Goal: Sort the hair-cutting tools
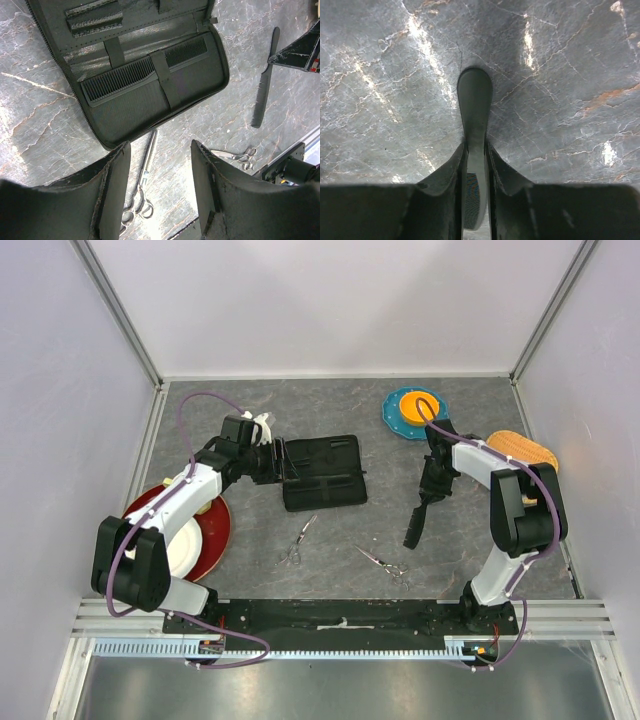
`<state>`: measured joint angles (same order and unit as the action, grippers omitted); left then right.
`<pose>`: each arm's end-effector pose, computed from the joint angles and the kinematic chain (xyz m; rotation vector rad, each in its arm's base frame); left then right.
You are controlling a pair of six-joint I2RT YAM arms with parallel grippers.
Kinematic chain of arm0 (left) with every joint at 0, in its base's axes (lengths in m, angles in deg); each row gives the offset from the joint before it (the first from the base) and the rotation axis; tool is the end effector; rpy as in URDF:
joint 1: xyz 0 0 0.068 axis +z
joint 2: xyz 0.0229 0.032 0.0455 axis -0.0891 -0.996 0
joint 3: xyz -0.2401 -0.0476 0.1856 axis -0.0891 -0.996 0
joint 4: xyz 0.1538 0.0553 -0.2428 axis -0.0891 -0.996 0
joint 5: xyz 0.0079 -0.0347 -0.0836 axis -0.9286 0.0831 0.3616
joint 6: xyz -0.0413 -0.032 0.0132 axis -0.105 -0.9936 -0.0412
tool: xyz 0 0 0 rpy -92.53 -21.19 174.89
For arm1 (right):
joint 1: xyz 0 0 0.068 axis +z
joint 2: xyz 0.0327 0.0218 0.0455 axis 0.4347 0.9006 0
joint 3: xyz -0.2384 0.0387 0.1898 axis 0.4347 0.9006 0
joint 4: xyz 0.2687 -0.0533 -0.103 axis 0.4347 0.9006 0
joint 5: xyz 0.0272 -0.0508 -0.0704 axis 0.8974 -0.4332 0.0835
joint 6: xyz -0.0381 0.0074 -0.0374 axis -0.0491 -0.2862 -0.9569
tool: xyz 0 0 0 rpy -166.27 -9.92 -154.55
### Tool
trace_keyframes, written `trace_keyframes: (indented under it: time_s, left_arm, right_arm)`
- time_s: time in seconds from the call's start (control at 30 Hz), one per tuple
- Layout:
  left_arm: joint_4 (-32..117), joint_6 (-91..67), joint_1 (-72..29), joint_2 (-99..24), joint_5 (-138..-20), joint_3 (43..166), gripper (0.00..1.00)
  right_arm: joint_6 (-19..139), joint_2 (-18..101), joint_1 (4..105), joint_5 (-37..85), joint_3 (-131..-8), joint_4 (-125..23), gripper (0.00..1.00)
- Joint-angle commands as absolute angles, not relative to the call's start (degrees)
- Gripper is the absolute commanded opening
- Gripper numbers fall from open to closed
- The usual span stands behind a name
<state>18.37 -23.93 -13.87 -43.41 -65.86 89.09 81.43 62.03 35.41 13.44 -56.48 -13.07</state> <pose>0.3049 -0.1187 0.2677 0.0782 2.4696 -0.7913 0.3516 0.0580 0.1718 0.4821 2.8826 0.0358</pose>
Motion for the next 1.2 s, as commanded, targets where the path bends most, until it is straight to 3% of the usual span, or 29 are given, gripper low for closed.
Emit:
trace_keyframes:
  time_s: [0.0, 0.3, 1.17]
  left_arm:
    - [20.74, -22.07, -13.52, -43.33, -64.79, 89.67, 0.58]
    - [20.92, -21.90, -13.52, -43.51, -63.56, 89.67, 0.58]
    - [22.76, -22.25, -13.52, -44.21, -56.72, 89.14, 0.58]
  right_arm:
    - [82.36, 65.17, 35.87, 12.16, -56.21, -13.75, 0.23]
    - [81.31, 63.94, 36.49, 11.73, -57.52, -13.31, 0.11]
    - [82.18, 57.70, 38.16, 16.03, -63.68, -10.58, 0.11]
